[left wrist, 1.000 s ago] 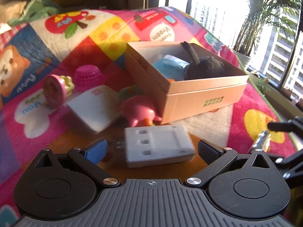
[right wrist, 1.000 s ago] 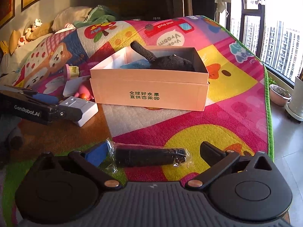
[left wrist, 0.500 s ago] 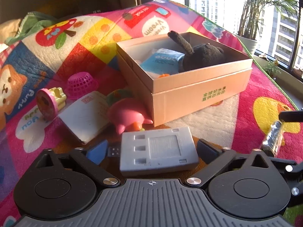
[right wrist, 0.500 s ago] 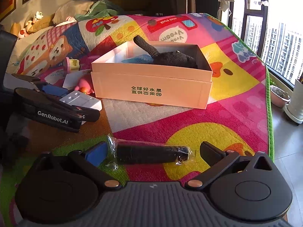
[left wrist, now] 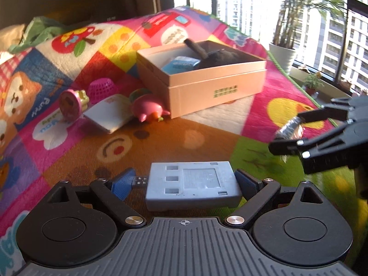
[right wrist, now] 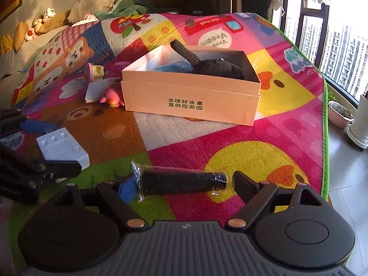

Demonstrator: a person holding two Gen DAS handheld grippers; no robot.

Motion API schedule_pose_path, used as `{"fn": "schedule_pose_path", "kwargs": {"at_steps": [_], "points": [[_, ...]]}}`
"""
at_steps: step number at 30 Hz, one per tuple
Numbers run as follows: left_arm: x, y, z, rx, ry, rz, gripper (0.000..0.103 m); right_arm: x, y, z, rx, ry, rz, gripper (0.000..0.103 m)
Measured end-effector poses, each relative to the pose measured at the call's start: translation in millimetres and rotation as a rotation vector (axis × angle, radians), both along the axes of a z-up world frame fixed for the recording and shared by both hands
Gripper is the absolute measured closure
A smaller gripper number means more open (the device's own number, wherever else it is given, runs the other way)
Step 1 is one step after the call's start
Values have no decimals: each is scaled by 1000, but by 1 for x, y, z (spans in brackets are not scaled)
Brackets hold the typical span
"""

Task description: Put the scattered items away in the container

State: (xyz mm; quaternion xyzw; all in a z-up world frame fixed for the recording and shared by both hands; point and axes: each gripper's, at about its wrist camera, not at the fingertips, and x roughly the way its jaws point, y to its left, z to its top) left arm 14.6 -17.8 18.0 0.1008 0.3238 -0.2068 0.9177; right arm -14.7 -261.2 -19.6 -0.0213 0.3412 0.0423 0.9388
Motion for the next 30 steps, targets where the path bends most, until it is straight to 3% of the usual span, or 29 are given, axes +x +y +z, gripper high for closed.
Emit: {"fn": "schedule_pose_path", "kwargs": {"at_steps": [4,8,12,14,17,23,27,30], "points": [[-8,0,15,-22,-29,-23,8,-16,0,19,-10,-45,1,17],[-17,-3,39,-41,-84,-66,8,-37,-1,45,-92,-125,0,17],[-12,-15,71,-12,-175,-117,7,-43,-9,88,-159,-255,-24,17],[-2,-25,86,14,-235,-136,7,-36,-17,113,-143,-309,-37,17],[28,-41,103,15,-290,-152,7,-8,-32,146,-50,-328,-21,17],[110,-74,104,-16,-273,-141,7,86,-51,180,102,-317,-17,17],[159,-76,83,-48,-131,-120,6,161,-59,172,135,-235,-63,12],[144,-50,69,-83,-150,-100,2,186,-75,150,200,-151,-125,10]]}}
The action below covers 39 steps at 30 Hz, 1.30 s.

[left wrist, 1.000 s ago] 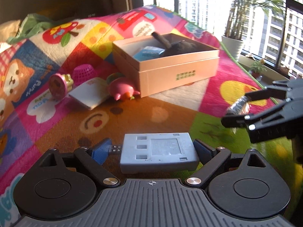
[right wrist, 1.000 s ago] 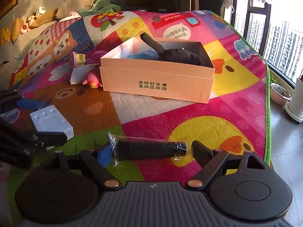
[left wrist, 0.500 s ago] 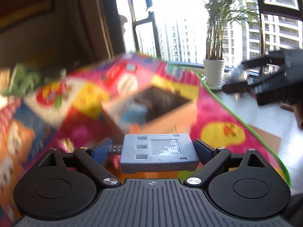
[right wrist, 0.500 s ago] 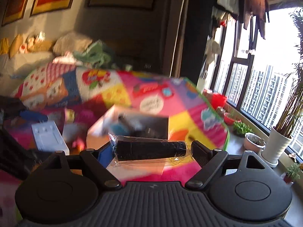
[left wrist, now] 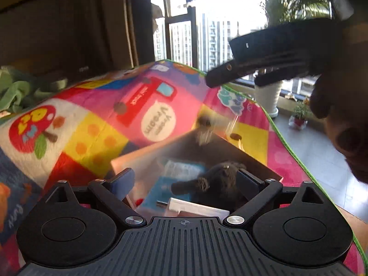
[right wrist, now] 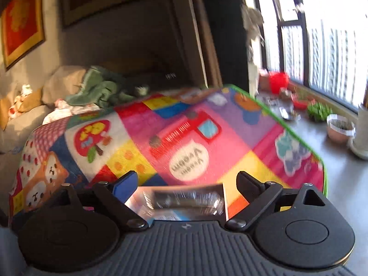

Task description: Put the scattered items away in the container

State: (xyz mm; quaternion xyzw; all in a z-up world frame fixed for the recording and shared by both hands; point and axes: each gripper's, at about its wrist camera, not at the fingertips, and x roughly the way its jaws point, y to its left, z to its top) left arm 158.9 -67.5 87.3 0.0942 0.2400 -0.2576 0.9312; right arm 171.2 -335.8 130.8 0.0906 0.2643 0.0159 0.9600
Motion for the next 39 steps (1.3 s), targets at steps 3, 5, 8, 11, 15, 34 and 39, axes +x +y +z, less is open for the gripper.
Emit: {"fn": "schedule_pose_path", "kwargs": {"at_steps": [3,5,8,11,15,34,39], "points": [[-25,24,-20,31,-26,50,1,-5,-10,-21,-13,8,-11,10],[-36,38,-33,30,-2,79,1,-4,-11,-35,-23,31,-24,13],[-45,56,-48,-1,53,127,1,1,0,-54,-22,95,34,44],[-49,70,-57,-36,91,162,1,10,23,-70,-30,148,113,52],[-58,92,-61,-55,102,227,0,17,59,-92,-174,217,132,51],[-57,147,-76,-197,142,383,0,101,233,-75,-48,360,386,11],[-51,158,-77,-265,199,414,0,109,274,-98,-112,379,473,31]]}}
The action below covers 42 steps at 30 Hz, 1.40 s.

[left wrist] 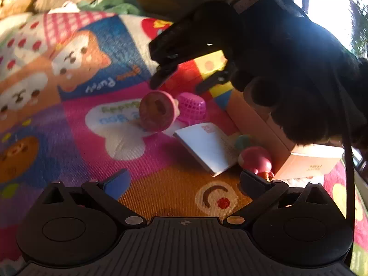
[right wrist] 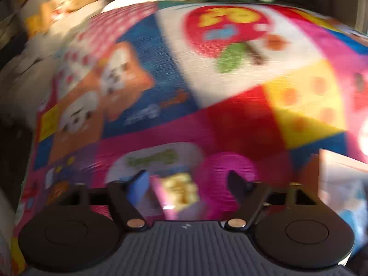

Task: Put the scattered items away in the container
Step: 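Grasp the pink-yellow stamp toy with the right gripper, then set the stamp toy on the mat in front of the box with the right gripper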

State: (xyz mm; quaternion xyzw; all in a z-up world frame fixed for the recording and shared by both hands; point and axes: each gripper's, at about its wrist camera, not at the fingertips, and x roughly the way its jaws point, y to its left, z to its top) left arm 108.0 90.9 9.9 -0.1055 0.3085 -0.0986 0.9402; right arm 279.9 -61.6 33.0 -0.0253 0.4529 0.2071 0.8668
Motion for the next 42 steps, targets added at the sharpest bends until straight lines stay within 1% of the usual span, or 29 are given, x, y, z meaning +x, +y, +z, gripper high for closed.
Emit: {"fn": "schedule_pose_path", "kwargs": {"at_steps": [1,2,4,5,6,7,9,11,14,16,18,19,21,23,25,27,29,31,32,33,34,35,38,42], "points": [[1,1,0,-8,6,0,0,-3,6,-2,-2,-5,31,31],[0,2,0,-13,6,-1,0,-5,13,-4,-28,-23,56,31],[-1,3,-1,-18,3,-7,0,-9,23,-11,-107,-56,81,31],[-1,3,-1,-17,1,-8,0,-8,28,-16,-140,-54,91,31],[-2,3,-1,-17,-3,-9,0,-7,29,-21,-163,-41,93,35],[-3,3,-1,-16,-9,-11,0,-7,29,-24,-179,-25,90,52],[-6,3,1,-12,-34,-18,0,-12,23,-20,-169,-17,76,55],[-12,1,3,-2,-82,-40,0,-31,8,-5,-127,-37,81,57],[-24,-8,7,33,-161,-115,0,-76,-32,28,-33,-87,65,57],[-29,-14,9,36,-172,-178,0,-109,-66,45,25,-115,31,57],[-34,-22,12,21,-151,-248,0,-138,-102,49,70,-107,-30,57],[-38,-28,14,16,-142,-288,0,-150,-119,46,92,-86,-61,57],[-51,-43,19,24,-138,-371,0,-170,-151,31,154,-9,-122,57],[-62,-63,22,76,-139,-423,0,-182,-175,10,263,97,-174,57],[-69,-82,23,137,-128,-442,0,-190,-190,-14,377,187,-206,57],[-71,-97,21,167,-97,-459,0,-198,-196,-33,458,228,-203,57],[-72,-107,18,194,-74,-464,0,-204,-200,-44,485,228,-180,56],[-72,-114,17,225,-61,-463,0,-209,-204,-49,472,210,-185,55],[-72,-117,16,238,-54,-459,0,-211,-208,-50,465,191,-189,49],[-71,-118,15,249,-47,-455,0,-216,-211,-50,454,166,-197,47],[-70,-120,14,259,-40,-449,0,-219,-215,-47,439,136,-206,42],[-68,-122,14,266,-34,-445,0,-222,-218,-45,414,102,-218,41],[-64,-128,13,277,-19,-437,0,-230,-229,-39,346,26,-248,39],[-62,-134,10,303,-27,-434,0,-232,-237,-40,324,7,-257,39]]}}
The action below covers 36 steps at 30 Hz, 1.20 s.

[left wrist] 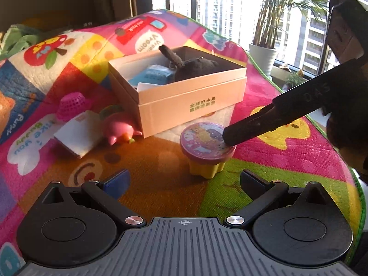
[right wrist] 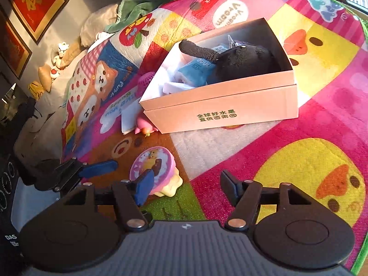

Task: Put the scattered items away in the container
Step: 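Set the stamp toy on the mat in front of the box with the right gripper, then grasp the pink mesh basket with the right gripper and lift it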

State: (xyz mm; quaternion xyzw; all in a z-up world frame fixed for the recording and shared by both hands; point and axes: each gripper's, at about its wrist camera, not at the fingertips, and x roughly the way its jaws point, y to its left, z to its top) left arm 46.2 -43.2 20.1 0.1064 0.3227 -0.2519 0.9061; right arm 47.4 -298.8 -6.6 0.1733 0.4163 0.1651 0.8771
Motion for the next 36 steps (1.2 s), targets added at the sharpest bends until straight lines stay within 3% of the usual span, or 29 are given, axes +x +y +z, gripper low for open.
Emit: {"fn": "schedule_pose_path", "kwargs": {"at_steps": [4,7,10,12,16,21,23,25,27,29,32,36], "points": [[7,11,-1,33,-53,110,0,1,10,29,-87,-99,36,39],[23,38,0,-10,-61,226,0,18,35,62,-147,-178,86,38],[42,67,1,-65,-34,281,0,54,70,88,-205,-212,141,17],[50,82,1,-100,-38,306,0,87,102,100,-252,-219,188,15],[54,105,-7,-223,-4,327,0,174,160,93,-272,-67,222,11],[53,122,-9,-335,19,370,0,260,206,43,-445,80,115,10],[54,125,-10,-356,29,372,0,278,210,26,-439,135,95,10],[54,126,-10,-368,29,368,0,285,214,15,-421,168,89,8],[52,125,-9,-366,19,362,0,281,224,10,-495,131,98,9],[49,123,-9,-352,1,350,0,273,231,6,-545,119,154,36],[43,115,-7,-314,-27,309,0,248,234,14,-541,99,212,40],[25,102,-3,-307,2,190,0,188,228,47,-458,38,340,40]]}}
